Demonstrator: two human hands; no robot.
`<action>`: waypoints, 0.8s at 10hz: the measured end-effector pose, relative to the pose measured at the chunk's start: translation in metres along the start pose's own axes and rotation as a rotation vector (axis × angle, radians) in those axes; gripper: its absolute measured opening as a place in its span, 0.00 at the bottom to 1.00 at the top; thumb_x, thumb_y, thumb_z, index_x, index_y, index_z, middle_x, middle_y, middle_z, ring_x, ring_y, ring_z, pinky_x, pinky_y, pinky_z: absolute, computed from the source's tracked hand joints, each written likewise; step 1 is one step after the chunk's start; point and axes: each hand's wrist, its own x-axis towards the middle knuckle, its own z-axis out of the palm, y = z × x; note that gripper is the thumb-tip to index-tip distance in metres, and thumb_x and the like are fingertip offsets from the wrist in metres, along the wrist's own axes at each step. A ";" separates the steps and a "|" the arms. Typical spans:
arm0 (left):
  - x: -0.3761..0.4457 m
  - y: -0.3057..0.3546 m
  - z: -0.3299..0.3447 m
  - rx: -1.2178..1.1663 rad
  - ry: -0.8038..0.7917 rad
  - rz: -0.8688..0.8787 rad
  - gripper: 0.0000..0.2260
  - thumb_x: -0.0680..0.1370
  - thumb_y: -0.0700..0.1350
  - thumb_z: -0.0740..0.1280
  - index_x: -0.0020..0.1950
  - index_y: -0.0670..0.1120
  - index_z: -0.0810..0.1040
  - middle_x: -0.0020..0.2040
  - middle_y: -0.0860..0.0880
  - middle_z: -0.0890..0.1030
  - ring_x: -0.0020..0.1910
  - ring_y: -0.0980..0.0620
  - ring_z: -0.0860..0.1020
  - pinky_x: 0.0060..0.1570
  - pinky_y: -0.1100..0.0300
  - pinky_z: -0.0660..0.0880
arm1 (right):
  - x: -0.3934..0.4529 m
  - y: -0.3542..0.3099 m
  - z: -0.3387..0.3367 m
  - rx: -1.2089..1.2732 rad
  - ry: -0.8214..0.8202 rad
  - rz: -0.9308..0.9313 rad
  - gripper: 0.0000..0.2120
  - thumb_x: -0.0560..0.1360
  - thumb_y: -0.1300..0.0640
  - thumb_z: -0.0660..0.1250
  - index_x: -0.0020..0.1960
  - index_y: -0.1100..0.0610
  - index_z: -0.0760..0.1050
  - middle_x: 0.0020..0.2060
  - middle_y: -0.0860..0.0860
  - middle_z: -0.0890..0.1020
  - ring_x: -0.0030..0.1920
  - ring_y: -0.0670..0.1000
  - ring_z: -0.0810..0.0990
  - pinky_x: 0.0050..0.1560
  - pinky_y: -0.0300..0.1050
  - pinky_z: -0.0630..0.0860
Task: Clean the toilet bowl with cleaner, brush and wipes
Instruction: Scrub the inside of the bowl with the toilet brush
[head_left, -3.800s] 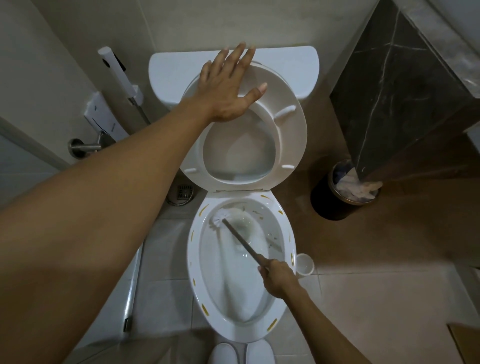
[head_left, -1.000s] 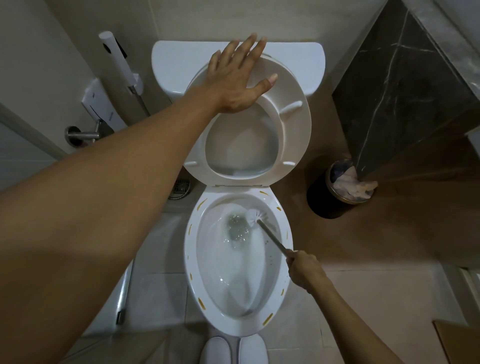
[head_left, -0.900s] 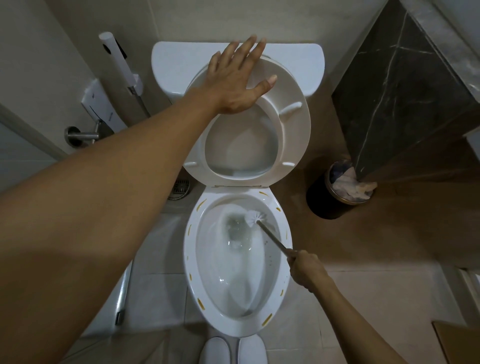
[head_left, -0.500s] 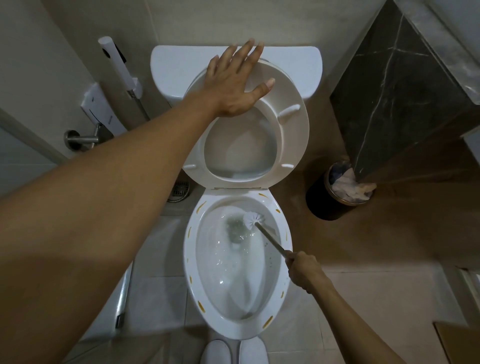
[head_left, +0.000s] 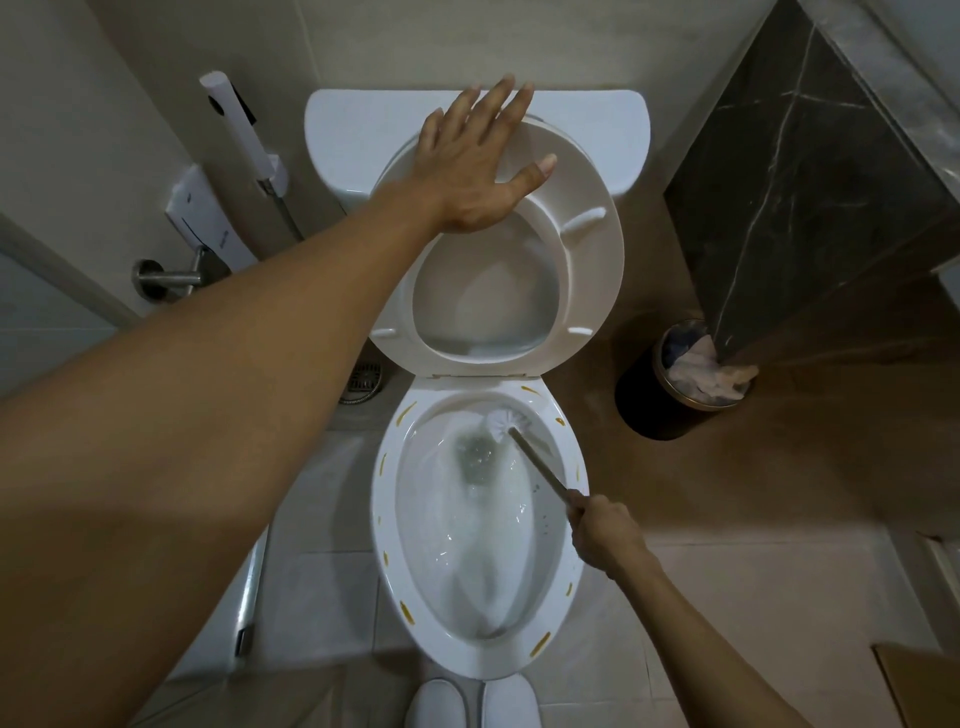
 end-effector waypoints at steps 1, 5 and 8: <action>0.000 -0.001 0.001 0.004 0.006 -0.002 0.32 0.80 0.64 0.48 0.78 0.52 0.42 0.79 0.51 0.43 0.77 0.48 0.42 0.73 0.45 0.41 | 0.005 -0.028 0.002 -0.037 -0.073 -0.109 0.18 0.82 0.52 0.55 0.70 0.51 0.68 0.60 0.57 0.76 0.57 0.58 0.78 0.52 0.49 0.77; 0.001 -0.001 0.001 -0.008 0.000 -0.005 0.32 0.80 0.65 0.48 0.78 0.53 0.42 0.79 0.52 0.43 0.77 0.48 0.42 0.73 0.46 0.41 | 0.008 -0.012 0.005 0.066 -0.020 0.070 0.16 0.81 0.55 0.54 0.65 0.54 0.73 0.45 0.52 0.73 0.43 0.54 0.72 0.49 0.52 0.79; 0.002 -0.003 0.002 0.002 0.008 0.008 0.32 0.79 0.65 0.47 0.78 0.52 0.42 0.79 0.50 0.43 0.77 0.47 0.42 0.73 0.44 0.41 | 0.018 -0.034 -0.009 0.087 -0.254 -0.072 0.18 0.80 0.48 0.58 0.69 0.44 0.70 0.36 0.48 0.73 0.28 0.49 0.69 0.23 0.37 0.65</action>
